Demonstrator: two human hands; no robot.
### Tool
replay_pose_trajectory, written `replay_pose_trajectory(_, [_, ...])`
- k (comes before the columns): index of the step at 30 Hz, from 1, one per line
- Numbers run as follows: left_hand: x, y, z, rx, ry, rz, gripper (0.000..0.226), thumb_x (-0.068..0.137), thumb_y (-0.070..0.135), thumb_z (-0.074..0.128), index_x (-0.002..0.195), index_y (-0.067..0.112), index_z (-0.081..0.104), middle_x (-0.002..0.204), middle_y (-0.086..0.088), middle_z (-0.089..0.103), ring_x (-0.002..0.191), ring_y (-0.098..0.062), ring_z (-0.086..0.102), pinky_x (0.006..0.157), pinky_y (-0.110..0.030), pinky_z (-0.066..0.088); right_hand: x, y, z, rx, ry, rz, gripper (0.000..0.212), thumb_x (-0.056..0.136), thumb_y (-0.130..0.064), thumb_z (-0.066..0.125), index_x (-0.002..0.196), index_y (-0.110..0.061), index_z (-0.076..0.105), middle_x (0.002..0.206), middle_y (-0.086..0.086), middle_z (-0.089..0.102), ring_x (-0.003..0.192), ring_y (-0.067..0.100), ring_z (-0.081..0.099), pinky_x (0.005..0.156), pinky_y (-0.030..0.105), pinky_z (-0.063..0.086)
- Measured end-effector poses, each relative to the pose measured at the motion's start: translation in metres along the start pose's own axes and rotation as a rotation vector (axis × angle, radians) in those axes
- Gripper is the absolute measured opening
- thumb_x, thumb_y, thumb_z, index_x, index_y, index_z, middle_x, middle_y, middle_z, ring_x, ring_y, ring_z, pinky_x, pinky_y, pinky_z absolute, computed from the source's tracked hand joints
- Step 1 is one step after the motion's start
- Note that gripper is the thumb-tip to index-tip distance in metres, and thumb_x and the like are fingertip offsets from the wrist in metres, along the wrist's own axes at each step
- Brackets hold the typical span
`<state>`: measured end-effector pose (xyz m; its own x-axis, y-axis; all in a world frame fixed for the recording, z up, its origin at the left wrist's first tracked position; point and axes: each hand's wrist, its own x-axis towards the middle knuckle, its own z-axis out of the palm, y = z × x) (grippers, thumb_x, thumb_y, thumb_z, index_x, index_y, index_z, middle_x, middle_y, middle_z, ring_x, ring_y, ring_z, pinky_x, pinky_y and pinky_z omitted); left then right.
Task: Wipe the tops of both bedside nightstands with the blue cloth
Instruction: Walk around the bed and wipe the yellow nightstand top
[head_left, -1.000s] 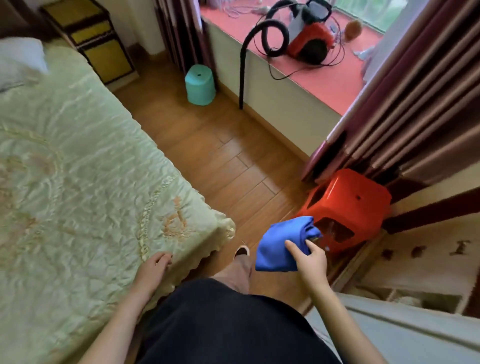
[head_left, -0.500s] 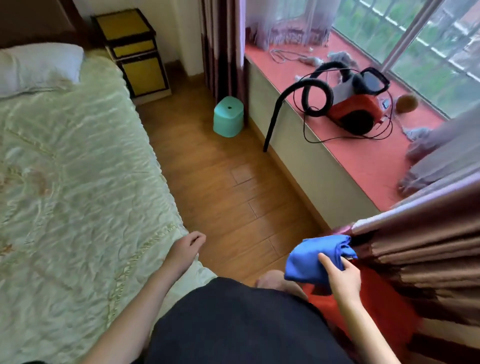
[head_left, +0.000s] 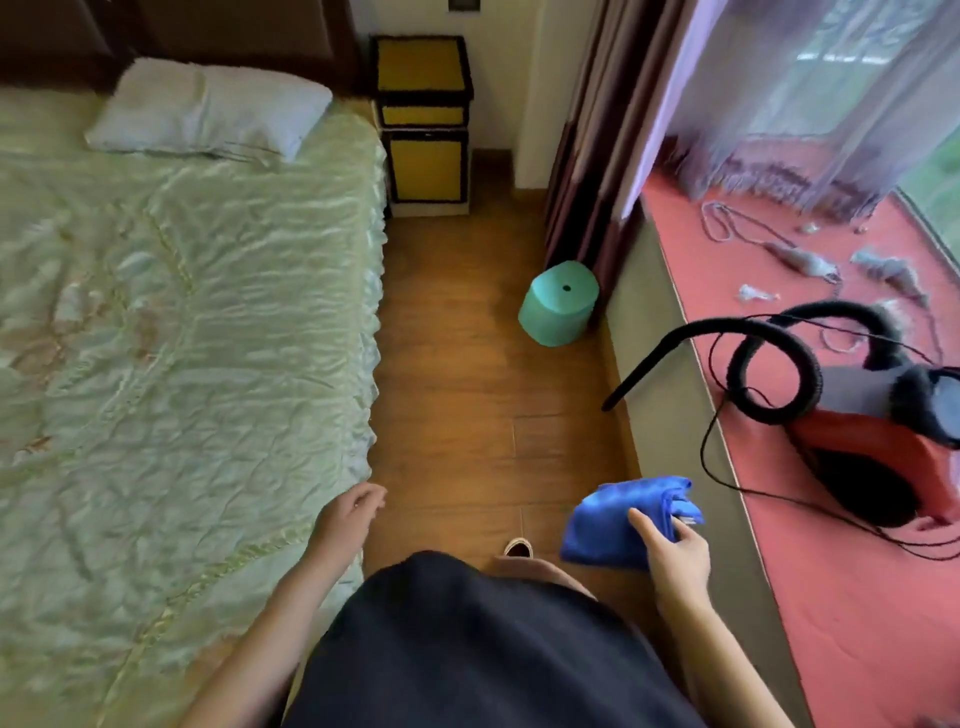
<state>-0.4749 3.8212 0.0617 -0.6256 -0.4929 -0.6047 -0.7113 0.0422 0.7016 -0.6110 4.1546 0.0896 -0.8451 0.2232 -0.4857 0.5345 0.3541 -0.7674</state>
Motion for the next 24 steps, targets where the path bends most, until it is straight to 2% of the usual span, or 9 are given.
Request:
replay_pose_trajectory(4, [0.025,0.013,-0.013,-0.088,0.169,-0.122,0.021,0.097,0.026,0.05,0.085,0.025,0.067,0.094,-0.001,0.07,0.093,-0.022,0.064,0.086,-0.038,0.048,0.069,-0.077,0.038,-0.099,-0.181,-0.101,0.014,0.083,-0.019,0.071,0.075,-0.009,0.066,0.072,0.004,0.067,0.071,0.018,0.06,0.065,0.031,0.045])
replay_pose_trajectory(7, [0.048,0.019,-0.023,-0.154,0.259,-0.194,0.019,0.097,0.031,0.051,0.091,0.022,0.067,0.096,0.0,0.071,0.094,-0.022,0.065,0.087,-0.039,0.048,0.112,-0.126,0.074,-0.131,-0.301,-0.163,0.021,0.083,-0.018,0.071,0.077,0.001,0.065,0.071,0.008,0.066,0.066,0.017,0.057,0.063,0.032,0.045])
replay_pose_trajectory(11, [0.101,0.04,-0.028,-0.202,0.313,-0.237,0.019,0.096,0.033,0.052,0.094,0.021,0.067,0.098,-0.001,0.07,0.094,-0.021,0.066,0.089,-0.039,0.049,0.167,-0.178,0.128,-0.167,-0.384,-0.196,0.021,0.083,-0.018,0.071,0.08,0.001,0.066,0.071,0.008,0.069,0.065,0.016,0.058,0.062,0.031,0.045])
replay_pose_trajectory(14, [0.161,0.071,-0.039,-0.216,0.296,-0.232,0.018,0.096,0.031,0.052,0.095,0.021,0.067,0.098,-0.003,0.069,0.096,-0.024,0.066,0.094,-0.043,0.05,0.208,-0.212,0.169,-0.184,-0.377,-0.195,0.022,0.082,-0.02,0.072,0.079,0.001,0.066,0.073,0.014,0.071,0.067,0.019,0.06,0.064,0.033,0.047])
replay_pose_trajectory(18, [0.256,0.14,-0.07,-0.186,0.254,-0.171,0.018,0.096,0.029,0.052,0.089,0.023,0.067,0.095,-0.003,0.071,0.092,-0.023,0.065,0.095,-0.046,0.05,0.255,-0.267,0.212,-0.184,-0.297,-0.18,0.019,0.083,-0.019,0.071,0.076,-0.003,0.066,0.07,0.007,0.068,0.069,0.022,0.061,0.06,0.031,0.046])
replay_pose_trajectory(21, [0.318,0.207,-0.096,-0.143,0.191,-0.096,0.022,0.091,0.037,0.05,0.088,0.025,0.068,0.094,0.0,0.071,0.091,-0.021,0.065,0.09,-0.041,0.05,0.285,-0.311,0.233,-0.152,-0.21,-0.151,0.02,0.084,-0.02,0.071,0.078,-0.003,0.064,0.073,0.009,0.068,0.069,0.024,0.062,0.057,0.03,0.045])
replay_pose_trajectory(24, [0.374,0.27,-0.119,-0.137,0.167,-0.035,0.022,0.096,0.034,0.047,0.091,0.027,0.068,0.098,0.004,0.069,0.094,-0.017,0.064,0.086,-0.034,0.048,0.316,-0.353,0.252,-0.137,-0.147,-0.132,0.019,0.084,-0.02,0.071,0.077,-0.004,0.062,0.074,0.008,0.066,0.072,0.026,0.062,0.058,0.03,0.044])
